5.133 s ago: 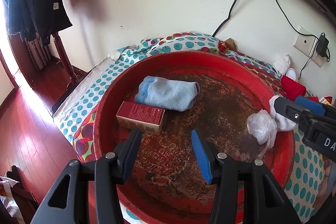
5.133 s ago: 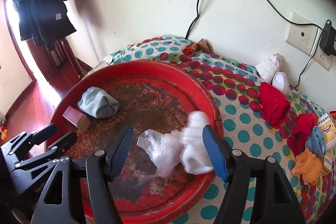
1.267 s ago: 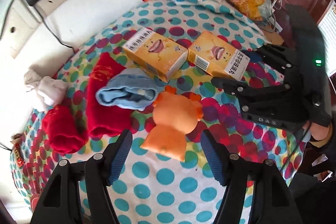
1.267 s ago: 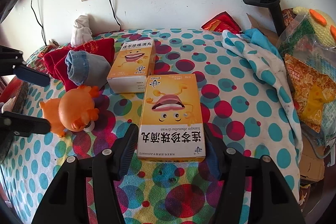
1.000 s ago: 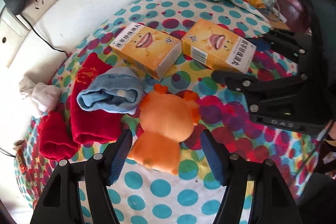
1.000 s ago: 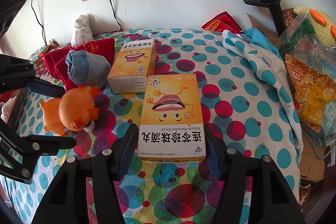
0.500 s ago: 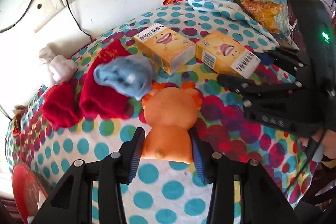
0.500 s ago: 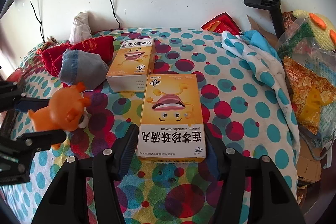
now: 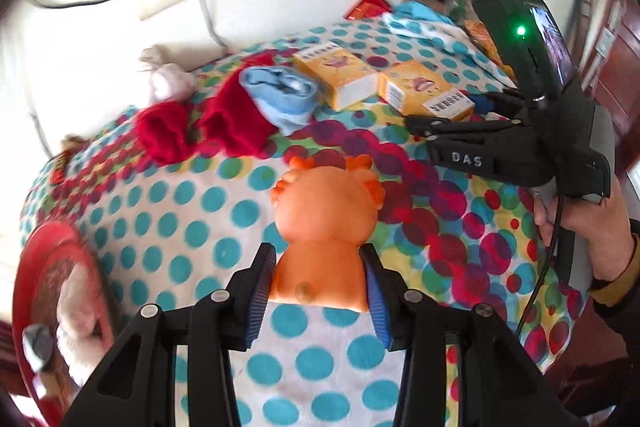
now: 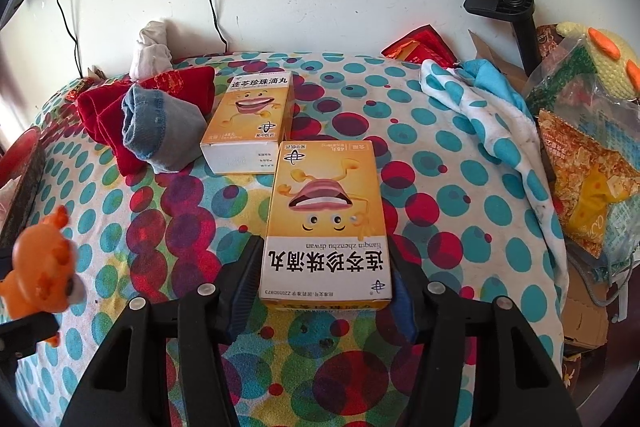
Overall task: Organize objects
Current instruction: 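Grasp the orange rubber toy with the left gripper while the right gripper holds the yellow box, then carry the orange toy into the red basin with the left gripper and release it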
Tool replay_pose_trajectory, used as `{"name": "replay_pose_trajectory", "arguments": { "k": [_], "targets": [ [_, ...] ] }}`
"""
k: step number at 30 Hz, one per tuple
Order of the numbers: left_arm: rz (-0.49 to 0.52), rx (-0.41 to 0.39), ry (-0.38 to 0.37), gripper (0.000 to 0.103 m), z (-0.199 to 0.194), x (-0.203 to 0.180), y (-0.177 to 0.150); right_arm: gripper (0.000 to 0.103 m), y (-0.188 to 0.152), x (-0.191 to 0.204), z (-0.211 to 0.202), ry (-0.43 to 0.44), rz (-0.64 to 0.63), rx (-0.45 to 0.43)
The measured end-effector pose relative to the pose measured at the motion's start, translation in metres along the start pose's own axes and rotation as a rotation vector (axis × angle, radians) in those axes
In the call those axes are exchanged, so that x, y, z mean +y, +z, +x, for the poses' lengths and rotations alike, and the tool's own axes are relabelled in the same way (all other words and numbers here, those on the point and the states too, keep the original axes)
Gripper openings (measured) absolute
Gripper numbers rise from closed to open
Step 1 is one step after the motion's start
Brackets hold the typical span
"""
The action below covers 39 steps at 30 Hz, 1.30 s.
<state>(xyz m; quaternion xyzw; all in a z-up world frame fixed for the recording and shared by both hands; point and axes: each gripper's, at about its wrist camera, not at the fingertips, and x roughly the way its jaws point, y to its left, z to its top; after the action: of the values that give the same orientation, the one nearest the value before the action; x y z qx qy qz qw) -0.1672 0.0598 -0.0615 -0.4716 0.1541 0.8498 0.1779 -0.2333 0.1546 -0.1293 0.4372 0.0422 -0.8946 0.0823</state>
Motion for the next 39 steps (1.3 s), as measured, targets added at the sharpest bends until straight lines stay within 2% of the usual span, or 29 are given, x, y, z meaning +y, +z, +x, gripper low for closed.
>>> {"name": "replay_pose_trajectory", "arguments": {
  "k": [4,18,25,39],
  "targets": [
    [-0.076,0.013,0.020,0.044,-0.007,0.009,-0.009,0.053,0.001,0.000,0.000,-0.004,-0.002,0.001],
    [-0.212,-0.033,0.130,0.044,-0.044,0.045,-0.042,0.052,0.001,0.003,0.000,-0.011,-0.002,0.001],
    [-0.284,-0.056,0.206,0.044,-0.065,0.077,-0.054,0.052,0.001,0.004,-0.001,-0.013,0.000,0.001],
    [-0.421,-0.048,0.327,0.044,-0.084,0.148,-0.083,0.052,0.002,0.006,-0.002,-0.018,0.005,0.002]
  ]
}}
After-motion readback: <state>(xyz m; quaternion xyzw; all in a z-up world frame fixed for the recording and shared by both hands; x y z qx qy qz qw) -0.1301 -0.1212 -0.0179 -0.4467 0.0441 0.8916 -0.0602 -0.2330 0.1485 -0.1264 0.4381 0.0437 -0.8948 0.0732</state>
